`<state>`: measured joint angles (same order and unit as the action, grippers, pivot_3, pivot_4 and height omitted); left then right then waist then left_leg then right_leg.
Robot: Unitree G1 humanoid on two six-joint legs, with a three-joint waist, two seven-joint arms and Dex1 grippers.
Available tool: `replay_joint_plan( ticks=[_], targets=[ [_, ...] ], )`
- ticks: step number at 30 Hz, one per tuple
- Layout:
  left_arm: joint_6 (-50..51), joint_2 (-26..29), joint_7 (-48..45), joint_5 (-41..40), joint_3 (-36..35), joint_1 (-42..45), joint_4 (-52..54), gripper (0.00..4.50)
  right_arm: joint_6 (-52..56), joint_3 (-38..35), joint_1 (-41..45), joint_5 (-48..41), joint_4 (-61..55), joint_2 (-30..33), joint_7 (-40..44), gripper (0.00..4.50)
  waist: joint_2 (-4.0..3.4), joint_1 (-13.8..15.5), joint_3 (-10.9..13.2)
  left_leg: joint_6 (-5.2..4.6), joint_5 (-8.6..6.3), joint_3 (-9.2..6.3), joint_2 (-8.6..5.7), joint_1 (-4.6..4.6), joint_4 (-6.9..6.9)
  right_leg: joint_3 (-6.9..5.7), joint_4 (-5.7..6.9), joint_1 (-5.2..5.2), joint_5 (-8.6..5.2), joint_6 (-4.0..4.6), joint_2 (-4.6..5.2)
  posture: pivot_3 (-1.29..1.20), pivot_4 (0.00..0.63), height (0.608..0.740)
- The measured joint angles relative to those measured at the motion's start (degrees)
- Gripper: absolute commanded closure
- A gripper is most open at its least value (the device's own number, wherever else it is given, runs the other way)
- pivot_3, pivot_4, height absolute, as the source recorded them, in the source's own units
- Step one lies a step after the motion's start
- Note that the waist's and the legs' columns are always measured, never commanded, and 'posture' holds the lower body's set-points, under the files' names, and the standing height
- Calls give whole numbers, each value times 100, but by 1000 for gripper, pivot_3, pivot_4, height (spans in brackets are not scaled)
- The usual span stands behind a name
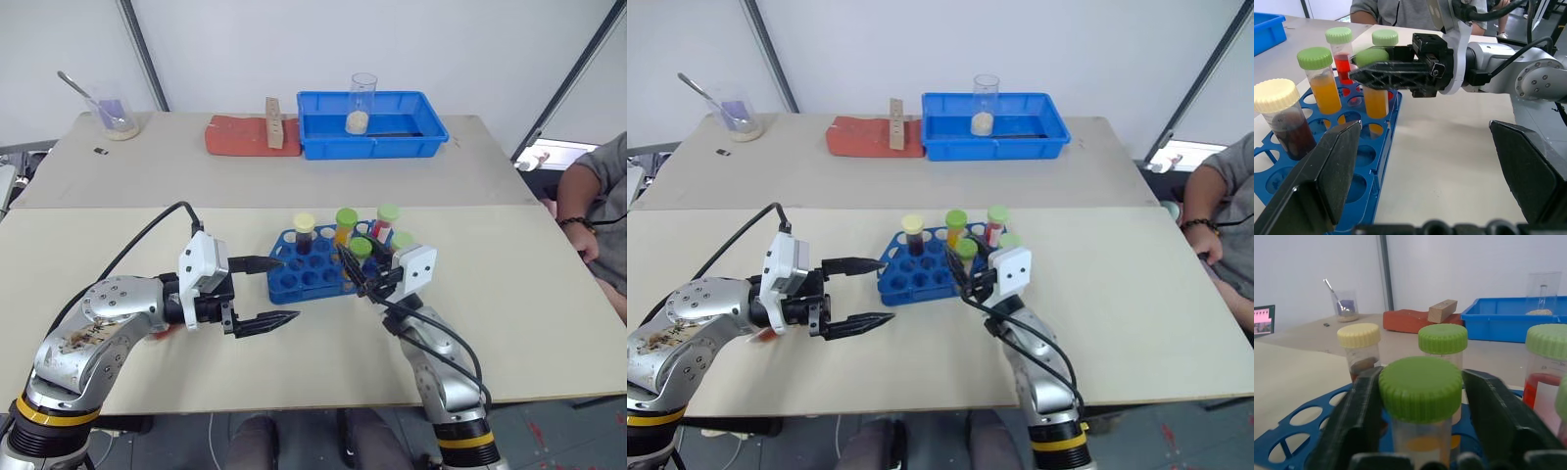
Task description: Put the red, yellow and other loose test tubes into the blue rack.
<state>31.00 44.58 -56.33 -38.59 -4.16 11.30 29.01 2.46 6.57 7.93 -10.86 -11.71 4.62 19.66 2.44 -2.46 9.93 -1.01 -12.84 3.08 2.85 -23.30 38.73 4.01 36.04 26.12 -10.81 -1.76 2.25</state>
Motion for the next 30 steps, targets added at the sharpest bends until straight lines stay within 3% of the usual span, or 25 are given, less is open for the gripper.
replay_joint_plan(
  ticks=[2,8,15,23,30],
  targets=[
    [0,1,27,12,0,0,0,0,51,15,-25,2,-71,151,80,82,0,0,0,0,0,0,0,0,0,0,0,0,0,0,0,0,150,740],
    [81,191,224,40,-112,-46,4,0,562,38,-480,-24,-895,1031,478,82,0,12,0,0,0,1,-1,-1,0,0,-1,0,-1,-1,2,0,150,740],
    [444,1105,277,286,-596,-442,7,0,1569,-600,-1055,-744,-2005,2625,1424,82,2,-1,1,0,0,8,2,10,-3,0,3,1,-16,20,2,0,150,740],
    [701,2392,-196,997,-499,-653,-615,0,2959,-1230,68,-2731,-2438,4228,2898,82,4,11,6,1,-1,9,4,17,-15,-5,0,2,-23,31,2,0,150,740],
    [882,2568,-217,1765,407,-130,-1053,0,3496,-1153,492,-3502,-2699,4727,3528,82,7,148,8,1,-2,10,-1,3,-41,-5,-12,11,-38,27,5,0,150,740]
  ],
)
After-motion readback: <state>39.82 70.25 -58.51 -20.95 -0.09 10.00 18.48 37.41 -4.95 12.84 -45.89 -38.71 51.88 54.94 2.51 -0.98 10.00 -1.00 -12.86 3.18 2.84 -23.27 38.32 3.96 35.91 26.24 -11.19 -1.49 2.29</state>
